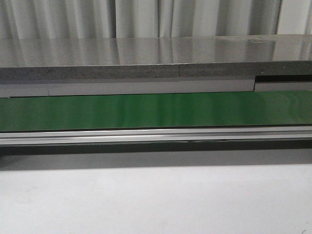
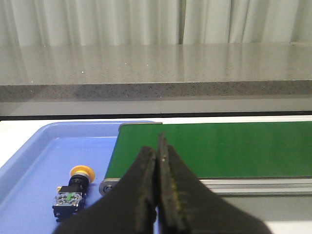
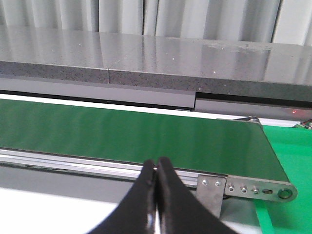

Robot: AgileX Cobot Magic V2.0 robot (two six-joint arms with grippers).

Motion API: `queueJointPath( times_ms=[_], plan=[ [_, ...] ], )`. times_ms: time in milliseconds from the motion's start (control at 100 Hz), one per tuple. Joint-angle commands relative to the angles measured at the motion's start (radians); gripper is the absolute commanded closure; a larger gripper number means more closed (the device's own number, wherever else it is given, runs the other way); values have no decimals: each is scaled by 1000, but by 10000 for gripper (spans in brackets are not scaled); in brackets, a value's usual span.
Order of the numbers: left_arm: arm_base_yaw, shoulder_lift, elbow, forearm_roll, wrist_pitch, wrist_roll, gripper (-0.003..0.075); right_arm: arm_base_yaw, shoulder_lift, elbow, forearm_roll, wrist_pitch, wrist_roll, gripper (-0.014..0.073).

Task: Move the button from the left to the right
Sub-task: 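Move the left gripper over the yellow push button in the blue tray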

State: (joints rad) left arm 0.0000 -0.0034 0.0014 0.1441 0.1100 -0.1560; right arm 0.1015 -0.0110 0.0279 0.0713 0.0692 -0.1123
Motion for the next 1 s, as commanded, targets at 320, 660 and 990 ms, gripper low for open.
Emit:
queueJointPath(
  times_ms=[320, 660, 990],
  plan=[
    [-5, -31, 45, -23, -76, -8, 741, -1, -18, -17, -5, -84, 1, 662],
    [-5, -12, 10, -111, -70, -8, 741, -1, -18, -17, -5, -84, 1, 662],
    [-5, 194, -233, -216, 108, -8, 741, -1, -18, -17, -5, -84, 1, 662]
  ],
)
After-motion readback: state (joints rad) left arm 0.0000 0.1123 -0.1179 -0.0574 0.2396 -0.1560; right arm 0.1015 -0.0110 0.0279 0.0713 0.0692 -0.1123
